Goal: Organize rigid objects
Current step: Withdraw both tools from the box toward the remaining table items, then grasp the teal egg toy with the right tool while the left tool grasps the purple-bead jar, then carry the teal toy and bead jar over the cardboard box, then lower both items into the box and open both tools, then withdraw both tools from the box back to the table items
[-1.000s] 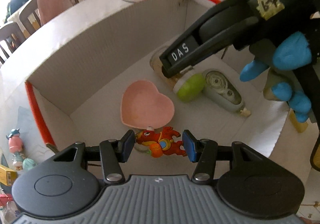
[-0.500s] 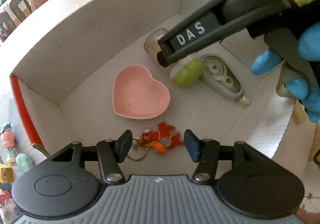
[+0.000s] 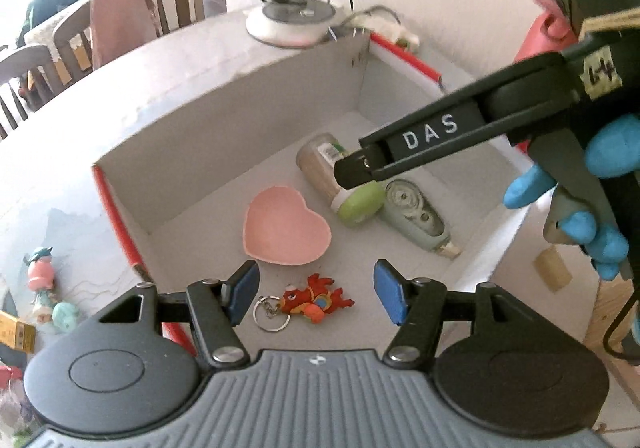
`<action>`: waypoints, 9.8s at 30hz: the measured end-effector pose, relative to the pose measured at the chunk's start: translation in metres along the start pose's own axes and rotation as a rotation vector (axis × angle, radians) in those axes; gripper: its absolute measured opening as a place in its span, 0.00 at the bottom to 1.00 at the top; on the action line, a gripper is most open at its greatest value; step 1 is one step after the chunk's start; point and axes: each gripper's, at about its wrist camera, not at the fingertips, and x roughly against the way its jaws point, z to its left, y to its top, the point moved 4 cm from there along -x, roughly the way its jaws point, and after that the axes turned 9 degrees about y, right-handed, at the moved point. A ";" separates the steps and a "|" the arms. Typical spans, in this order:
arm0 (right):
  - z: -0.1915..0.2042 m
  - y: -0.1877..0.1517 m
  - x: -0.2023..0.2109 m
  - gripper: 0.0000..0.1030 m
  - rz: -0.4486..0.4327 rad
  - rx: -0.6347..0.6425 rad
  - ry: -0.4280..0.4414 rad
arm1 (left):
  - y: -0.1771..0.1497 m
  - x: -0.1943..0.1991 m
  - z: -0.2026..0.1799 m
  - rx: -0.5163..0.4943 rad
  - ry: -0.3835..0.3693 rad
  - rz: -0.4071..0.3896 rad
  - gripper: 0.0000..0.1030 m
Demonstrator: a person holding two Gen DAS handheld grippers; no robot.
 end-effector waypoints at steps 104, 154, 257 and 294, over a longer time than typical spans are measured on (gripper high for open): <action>0.224 -0.052 -0.189 0.34 -0.114 0.430 -0.029 | -0.173 0.006 0.266 0.567 0.399 -0.151 0.92; 0.176 -0.060 0.029 0.29 -0.248 0.286 -0.026 | -0.094 0.122 0.158 0.376 0.202 -0.243 0.72; 0.147 -0.084 0.045 0.86 -0.254 0.236 0.020 | -0.063 0.120 0.105 0.257 0.097 -0.182 0.78; 0.304 -0.120 -0.092 0.88 -0.095 0.509 0.093 | -0.165 0.108 0.276 0.453 0.203 -0.188 0.99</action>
